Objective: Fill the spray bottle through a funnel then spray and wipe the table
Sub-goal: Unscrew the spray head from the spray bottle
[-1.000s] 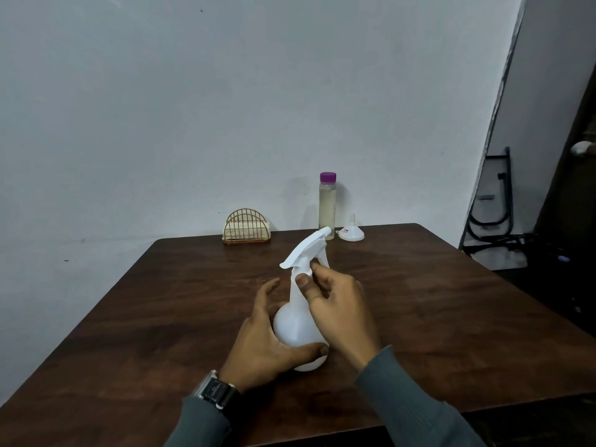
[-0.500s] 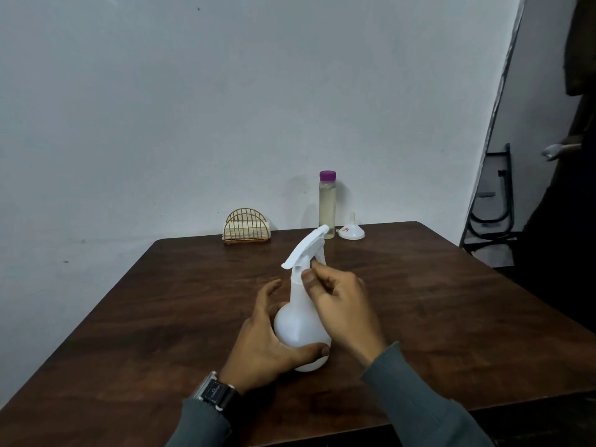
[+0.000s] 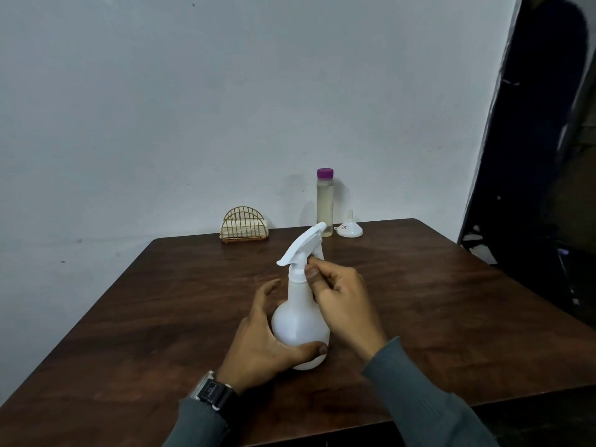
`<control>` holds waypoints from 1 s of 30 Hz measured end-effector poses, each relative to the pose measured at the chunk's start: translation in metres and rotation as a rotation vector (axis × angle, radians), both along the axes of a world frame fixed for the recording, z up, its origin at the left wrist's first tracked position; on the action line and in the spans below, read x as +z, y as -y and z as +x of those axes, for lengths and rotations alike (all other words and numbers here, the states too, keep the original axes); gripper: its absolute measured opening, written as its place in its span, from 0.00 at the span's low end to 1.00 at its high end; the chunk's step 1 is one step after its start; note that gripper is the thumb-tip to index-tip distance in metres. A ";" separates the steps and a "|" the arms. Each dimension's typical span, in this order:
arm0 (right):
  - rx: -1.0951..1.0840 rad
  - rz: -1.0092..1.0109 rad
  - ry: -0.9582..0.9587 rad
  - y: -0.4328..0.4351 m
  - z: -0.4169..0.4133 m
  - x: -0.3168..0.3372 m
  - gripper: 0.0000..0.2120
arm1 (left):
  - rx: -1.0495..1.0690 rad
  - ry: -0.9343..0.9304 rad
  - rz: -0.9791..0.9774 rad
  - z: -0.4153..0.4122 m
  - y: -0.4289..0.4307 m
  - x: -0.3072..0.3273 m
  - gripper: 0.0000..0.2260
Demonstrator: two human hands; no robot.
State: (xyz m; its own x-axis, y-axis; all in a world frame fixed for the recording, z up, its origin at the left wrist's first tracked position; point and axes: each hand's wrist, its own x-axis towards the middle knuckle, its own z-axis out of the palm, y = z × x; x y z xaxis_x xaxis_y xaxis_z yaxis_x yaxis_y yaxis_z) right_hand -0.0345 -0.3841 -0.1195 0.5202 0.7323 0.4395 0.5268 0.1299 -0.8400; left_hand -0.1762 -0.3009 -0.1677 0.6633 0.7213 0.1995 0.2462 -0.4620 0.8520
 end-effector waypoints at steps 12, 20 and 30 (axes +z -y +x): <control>0.033 -0.065 0.042 0.003 -0.001 0.011 0.12 | -0.014 0.014 -0.026 -0.001 0.001 0.001 0.56; 0.163 -0.141 -0.021 0.012 0.001 0.019 0.15 | -0.019 0.021 -0.036 -0.001 0.003 0.002 0.55; 0.112 -0.207 0.150 0.011 0.008 0.016 0.10 | -0.009 0.019 -0.023 0.000 0.001 -0.001 0.56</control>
